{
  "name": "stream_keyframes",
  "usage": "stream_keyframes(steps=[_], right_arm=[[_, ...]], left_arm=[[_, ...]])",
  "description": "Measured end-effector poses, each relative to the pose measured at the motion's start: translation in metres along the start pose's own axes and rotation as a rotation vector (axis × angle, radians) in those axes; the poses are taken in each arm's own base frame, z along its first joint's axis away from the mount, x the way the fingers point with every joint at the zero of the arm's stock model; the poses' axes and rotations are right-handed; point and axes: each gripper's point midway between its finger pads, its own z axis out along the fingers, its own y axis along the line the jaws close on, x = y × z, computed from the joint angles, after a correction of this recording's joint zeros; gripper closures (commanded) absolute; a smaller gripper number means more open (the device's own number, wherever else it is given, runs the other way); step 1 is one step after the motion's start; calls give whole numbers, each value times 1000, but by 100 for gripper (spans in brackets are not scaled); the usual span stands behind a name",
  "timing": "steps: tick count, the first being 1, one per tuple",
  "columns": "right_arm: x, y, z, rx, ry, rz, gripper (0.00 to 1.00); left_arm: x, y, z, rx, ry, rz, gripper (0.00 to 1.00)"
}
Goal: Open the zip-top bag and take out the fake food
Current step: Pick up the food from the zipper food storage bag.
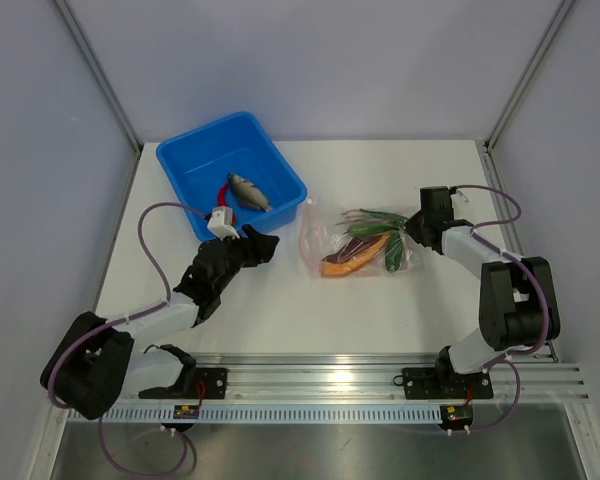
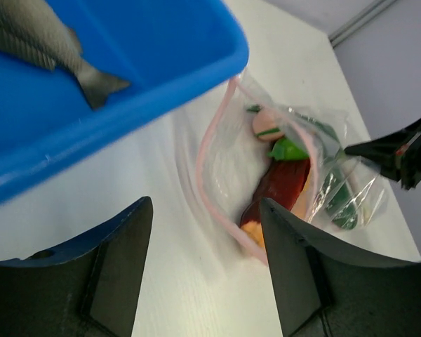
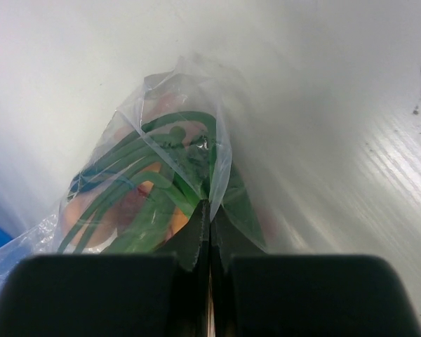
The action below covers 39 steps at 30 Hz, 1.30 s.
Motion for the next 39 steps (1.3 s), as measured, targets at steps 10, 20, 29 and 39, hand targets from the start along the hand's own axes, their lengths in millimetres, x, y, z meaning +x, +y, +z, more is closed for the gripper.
stream_keyframes(steps=[10,20,29,39], right_arm=[[4,17,0,-91,31,-42,99],[12,18,-7,-140,55,-46,98],[13,23,-9,-165,64,-45,98],[14,24,-9,-168,68,-45,98]], left_arm=[[56,-23,14,61,92,9,42],[74,-51,31,86,124,20,46],[101,-39,42,21,188,-52,58],[96,-41,35,60,124,-144,57]])
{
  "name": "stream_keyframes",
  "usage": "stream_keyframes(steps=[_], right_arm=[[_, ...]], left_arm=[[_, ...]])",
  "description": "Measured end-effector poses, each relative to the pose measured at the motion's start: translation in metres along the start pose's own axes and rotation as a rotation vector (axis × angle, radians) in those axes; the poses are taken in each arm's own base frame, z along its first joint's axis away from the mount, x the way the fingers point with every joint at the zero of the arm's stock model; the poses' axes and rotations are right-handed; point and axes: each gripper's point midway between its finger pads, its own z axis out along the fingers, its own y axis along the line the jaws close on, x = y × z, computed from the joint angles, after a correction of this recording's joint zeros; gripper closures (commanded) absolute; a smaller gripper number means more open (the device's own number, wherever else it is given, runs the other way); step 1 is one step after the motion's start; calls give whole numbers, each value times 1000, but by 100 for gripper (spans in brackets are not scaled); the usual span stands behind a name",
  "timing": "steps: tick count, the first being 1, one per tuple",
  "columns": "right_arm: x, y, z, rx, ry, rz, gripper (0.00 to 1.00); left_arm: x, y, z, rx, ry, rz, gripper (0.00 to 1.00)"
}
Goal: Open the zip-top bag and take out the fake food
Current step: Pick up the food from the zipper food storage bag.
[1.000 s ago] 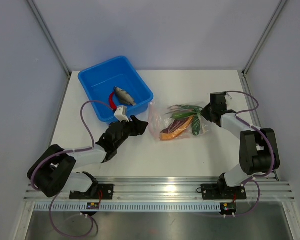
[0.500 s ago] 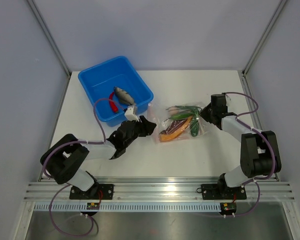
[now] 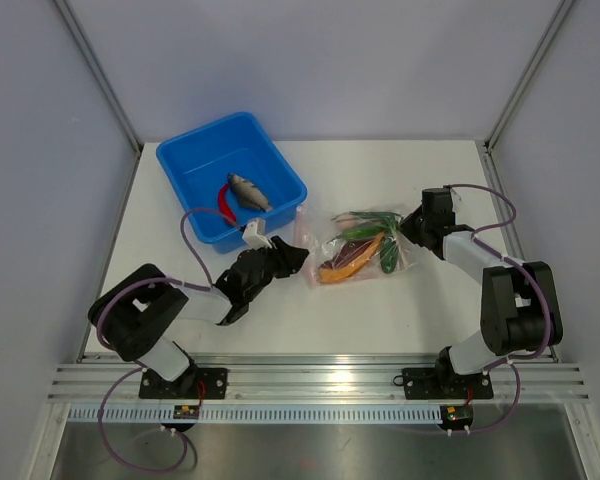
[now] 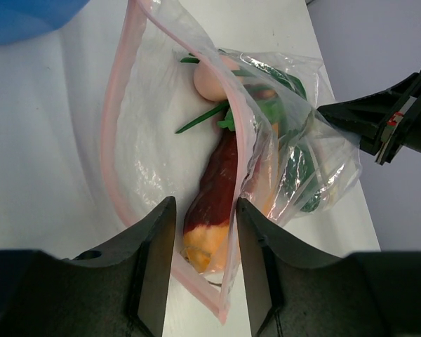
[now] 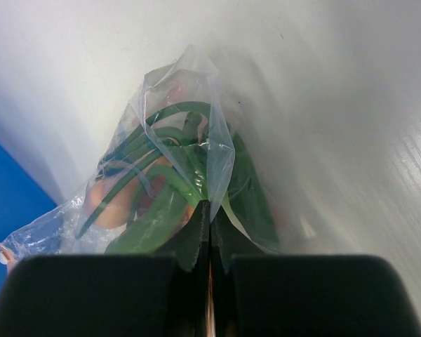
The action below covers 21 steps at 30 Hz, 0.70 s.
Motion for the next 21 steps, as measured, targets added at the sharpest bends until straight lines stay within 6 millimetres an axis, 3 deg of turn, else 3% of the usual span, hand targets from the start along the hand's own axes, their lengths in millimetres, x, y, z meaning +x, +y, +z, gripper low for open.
stream_keyframes(steps=[5,11,21], right_arm=[[0,0,0,-1,1,0,98],[0,0,0,-1,1,0,98],[0,0,0,-1,1,0,98]], left_arm=[[-2,2,-13,25,-27,-6,55],[-17,-3,-19,17,-72,-5,55],[-16,3,-3,-80,-29,17,55]])
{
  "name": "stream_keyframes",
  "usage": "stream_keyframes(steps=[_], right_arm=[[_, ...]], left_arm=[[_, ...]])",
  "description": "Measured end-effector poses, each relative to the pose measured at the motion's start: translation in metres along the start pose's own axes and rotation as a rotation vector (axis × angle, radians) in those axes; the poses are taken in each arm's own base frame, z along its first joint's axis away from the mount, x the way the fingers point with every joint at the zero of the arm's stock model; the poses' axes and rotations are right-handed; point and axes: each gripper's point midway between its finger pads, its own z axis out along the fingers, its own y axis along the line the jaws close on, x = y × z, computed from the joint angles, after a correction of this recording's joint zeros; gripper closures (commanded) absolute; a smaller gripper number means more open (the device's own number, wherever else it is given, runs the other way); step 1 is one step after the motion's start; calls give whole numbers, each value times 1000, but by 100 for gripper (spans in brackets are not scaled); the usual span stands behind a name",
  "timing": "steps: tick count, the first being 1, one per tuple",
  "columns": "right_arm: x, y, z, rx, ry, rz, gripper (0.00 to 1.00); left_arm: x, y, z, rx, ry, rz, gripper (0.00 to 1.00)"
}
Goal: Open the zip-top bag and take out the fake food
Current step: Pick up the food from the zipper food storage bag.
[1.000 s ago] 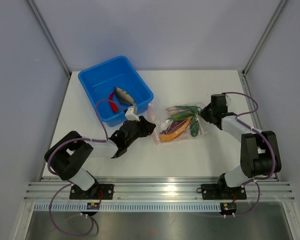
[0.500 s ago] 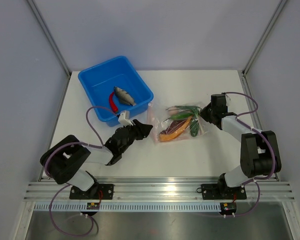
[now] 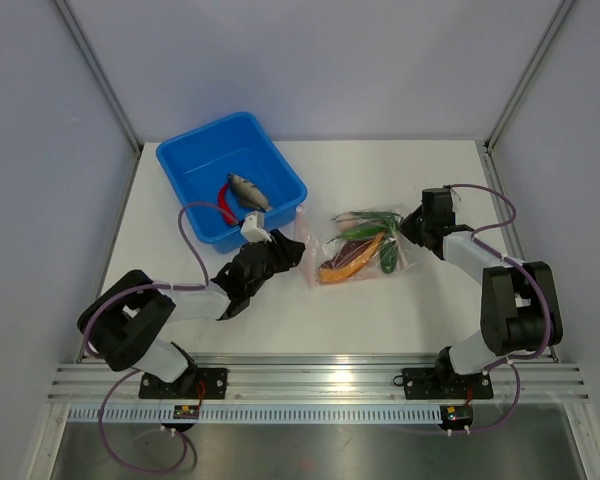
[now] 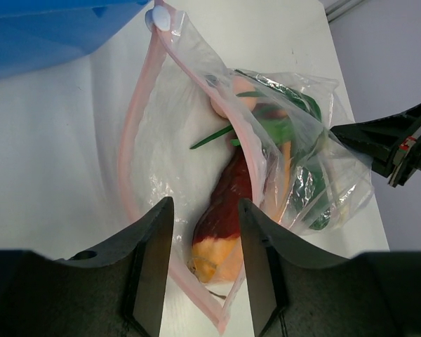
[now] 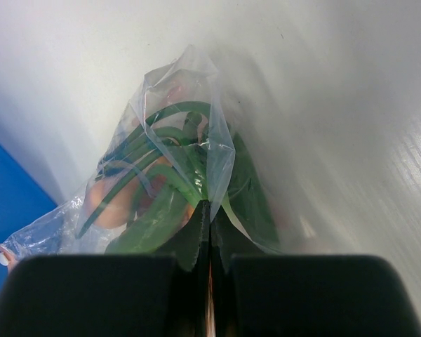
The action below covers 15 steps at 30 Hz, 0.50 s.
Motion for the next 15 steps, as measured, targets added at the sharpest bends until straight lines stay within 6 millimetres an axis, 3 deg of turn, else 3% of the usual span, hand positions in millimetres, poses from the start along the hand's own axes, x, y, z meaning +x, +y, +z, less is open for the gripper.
stream_keyframes(steps=[8,15], right_arm=[[0,0,0,0,0,0,98],[0,0,0,0,1,0,98]], left_arm=[[20,6,25,-48,79,8,63],[45,12,31,-39,154,-19,63]])
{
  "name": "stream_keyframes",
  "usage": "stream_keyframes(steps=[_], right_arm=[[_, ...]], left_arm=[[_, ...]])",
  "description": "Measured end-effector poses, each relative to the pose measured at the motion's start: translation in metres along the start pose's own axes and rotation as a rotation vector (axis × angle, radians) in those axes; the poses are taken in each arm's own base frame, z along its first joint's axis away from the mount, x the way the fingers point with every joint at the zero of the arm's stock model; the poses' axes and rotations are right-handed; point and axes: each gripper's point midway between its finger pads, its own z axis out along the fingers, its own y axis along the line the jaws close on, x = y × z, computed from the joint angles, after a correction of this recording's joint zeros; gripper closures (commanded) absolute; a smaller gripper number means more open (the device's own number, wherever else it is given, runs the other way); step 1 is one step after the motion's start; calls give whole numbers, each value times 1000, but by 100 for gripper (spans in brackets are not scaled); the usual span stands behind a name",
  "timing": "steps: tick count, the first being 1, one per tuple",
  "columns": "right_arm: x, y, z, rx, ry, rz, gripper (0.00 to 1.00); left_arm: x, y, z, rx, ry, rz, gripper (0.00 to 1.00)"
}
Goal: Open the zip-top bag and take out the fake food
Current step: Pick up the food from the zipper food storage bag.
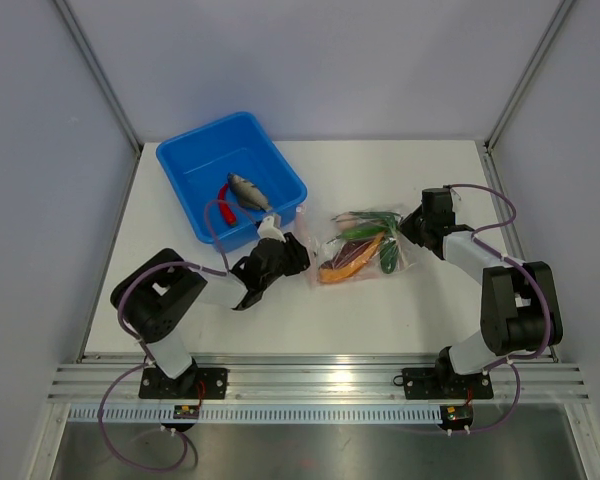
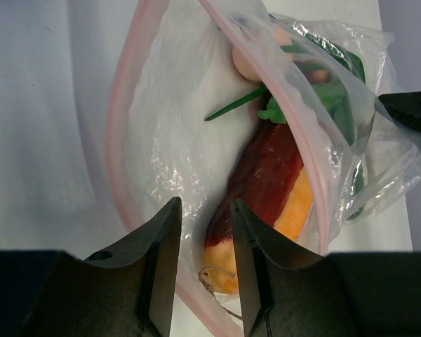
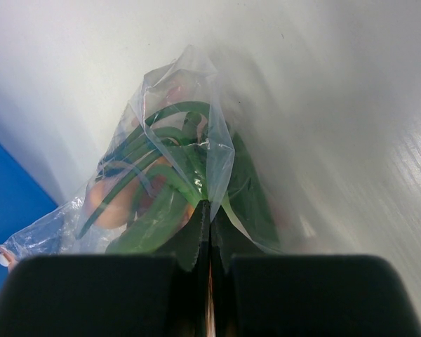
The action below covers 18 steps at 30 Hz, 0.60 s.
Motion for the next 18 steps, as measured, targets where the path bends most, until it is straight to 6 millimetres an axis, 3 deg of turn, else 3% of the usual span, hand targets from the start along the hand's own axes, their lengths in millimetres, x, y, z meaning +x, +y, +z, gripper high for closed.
stream_keyframes(steps=[8,18], right_arm=[[0,0,0,0,0,0,98],[-4,5,0,-22,-14,1,98]], left_arm=[[12,-15,18,55,70,-15,60],[23,-31,26,115,150,-13,53]])
